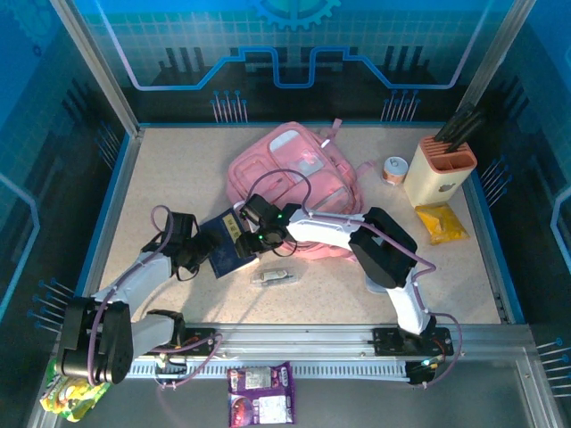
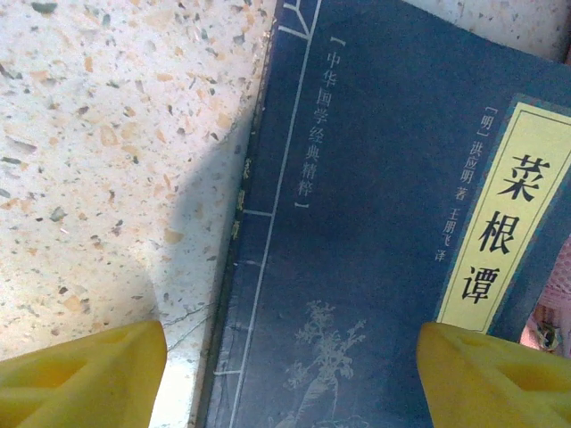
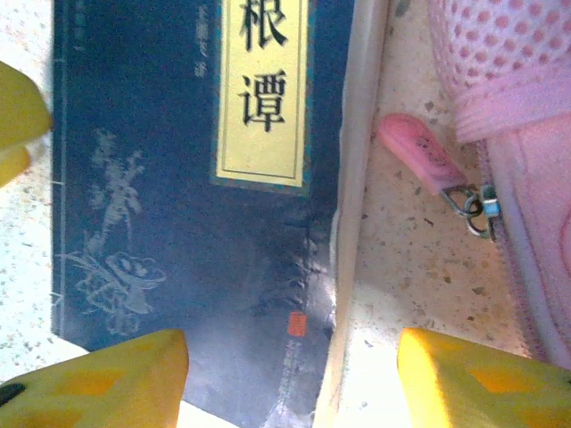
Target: Pack the student bag
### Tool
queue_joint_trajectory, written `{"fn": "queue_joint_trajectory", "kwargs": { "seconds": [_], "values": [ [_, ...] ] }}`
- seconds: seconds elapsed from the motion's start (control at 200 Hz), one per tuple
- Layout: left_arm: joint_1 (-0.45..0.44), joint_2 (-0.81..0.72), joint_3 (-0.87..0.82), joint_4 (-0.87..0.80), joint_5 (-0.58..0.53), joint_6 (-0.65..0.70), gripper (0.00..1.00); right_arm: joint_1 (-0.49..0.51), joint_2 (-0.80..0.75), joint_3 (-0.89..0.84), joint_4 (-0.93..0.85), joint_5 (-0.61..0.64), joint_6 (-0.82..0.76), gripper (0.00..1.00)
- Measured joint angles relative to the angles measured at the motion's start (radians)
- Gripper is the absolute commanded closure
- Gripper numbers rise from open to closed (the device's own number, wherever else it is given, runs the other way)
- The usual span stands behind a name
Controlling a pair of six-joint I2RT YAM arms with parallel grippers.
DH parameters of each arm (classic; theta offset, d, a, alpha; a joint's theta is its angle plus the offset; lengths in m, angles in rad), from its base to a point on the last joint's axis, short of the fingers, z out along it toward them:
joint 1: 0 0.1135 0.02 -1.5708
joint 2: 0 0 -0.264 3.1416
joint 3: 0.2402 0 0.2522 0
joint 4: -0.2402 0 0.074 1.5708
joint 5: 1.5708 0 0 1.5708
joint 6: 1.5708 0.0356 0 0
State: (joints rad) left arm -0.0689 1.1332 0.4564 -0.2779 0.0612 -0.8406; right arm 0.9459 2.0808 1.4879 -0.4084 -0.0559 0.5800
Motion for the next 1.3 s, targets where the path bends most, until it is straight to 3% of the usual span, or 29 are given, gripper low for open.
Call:
{"fn": "queue_joint_trajectory", "kwargs": {
  "seconds": [0.44, 0.505, 0.815, 1.296],
  "values": [
    [-0.002, 0.012, -0.004, 0.048, 0.072, 0.027, 0.28, 0.1, 0.006, -0.009, -0.005, -0.011, 0.035, 0.29],
    [-0.002, 0.014, -0.004, 0.052, 0.083, 0.031, 0.28, 0.091, -0.002, -0.01, -0.001, -0.006, 0.045, 0.25],
    [-0.01, 0.012, -0.006, 0.064, 0.098, 0.031, 0.29, -0.002, -0.006, -0.013, 0.016, -0.02, 0.053, 0.27],
    [-0.043, 0.022, -0.006, 0.069, 0.087, 0.027, 0.31, -0.004, 0.058, 0.039, 0.035, -0.106, 0.086, 0.31]
  ]
}}
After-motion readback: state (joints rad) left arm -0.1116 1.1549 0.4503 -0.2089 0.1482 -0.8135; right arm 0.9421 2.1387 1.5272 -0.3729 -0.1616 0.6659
